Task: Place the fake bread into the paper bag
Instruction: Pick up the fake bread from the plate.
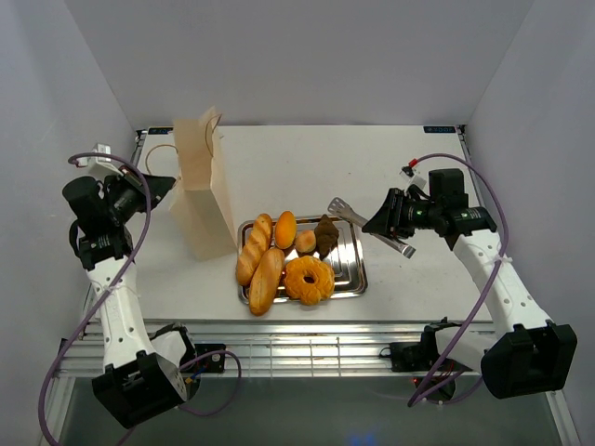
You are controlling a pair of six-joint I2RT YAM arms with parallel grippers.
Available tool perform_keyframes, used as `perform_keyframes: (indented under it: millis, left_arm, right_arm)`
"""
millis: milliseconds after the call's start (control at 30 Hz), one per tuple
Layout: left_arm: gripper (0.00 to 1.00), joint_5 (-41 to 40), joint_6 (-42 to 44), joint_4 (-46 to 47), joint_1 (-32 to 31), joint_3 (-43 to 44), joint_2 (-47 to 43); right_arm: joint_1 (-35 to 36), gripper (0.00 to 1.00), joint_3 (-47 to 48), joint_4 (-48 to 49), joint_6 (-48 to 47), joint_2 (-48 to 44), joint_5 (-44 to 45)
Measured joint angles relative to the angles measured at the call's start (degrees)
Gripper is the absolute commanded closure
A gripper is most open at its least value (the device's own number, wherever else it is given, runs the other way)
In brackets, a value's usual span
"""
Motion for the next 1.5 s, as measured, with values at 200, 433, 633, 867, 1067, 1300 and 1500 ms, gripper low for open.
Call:
perform_keyframes:
  millis: [200, 433, 633, 867, 1067, 1300, 1500]
  left_arm:
    - [1.00, -6.25, 0.02, -1.99, 0.00, 1.92, -0.28]
    - [1.00, -12.59, -0.04, -2.69, 0.00, 4.59, -0.72]
    - [1.00, -13.38, -0.66, -2.34, 0.00, 4.59, -0.76]
    - [1.00, -14.23, -1.75, -1.68, 0.00, 4.57, -0.79]
    - [1.00, -14.23, -2.58, -1.05, 0.00, 4.59, -0.74]
    - [1.00, -14.08, -2.05, -2.34, 0.00, 7.34, -0.20]
    - [1.00, -13.25, -1.97, -2.32, 0.00, 8.28, -0.04]
  right_arm:
    - [0.00, 0.57, -3.67, -1.20, -0.94, -1.62, 1.84]
    - [0.00, 0.53, -5.07, -3.67, -3.08, -2.97, 2.34]
    - [0.55, 0.49, -5.66, -8.41, -5.70, -3.58, 1.33]
    - [6.32, 0.48, -5.86, -9.53, -4.83, -4.39, -0.81]
    - [16.90, 0.49, -4.66, -6.80, 0.11, -2.03, -0.39]
    - [24.15, 0.50, -4.85, -0.33, 9.97, -1.60, -1.25]
    - [30.88, 0.50, -9.09, 6.80, 20.13, -5.16, -2.19]
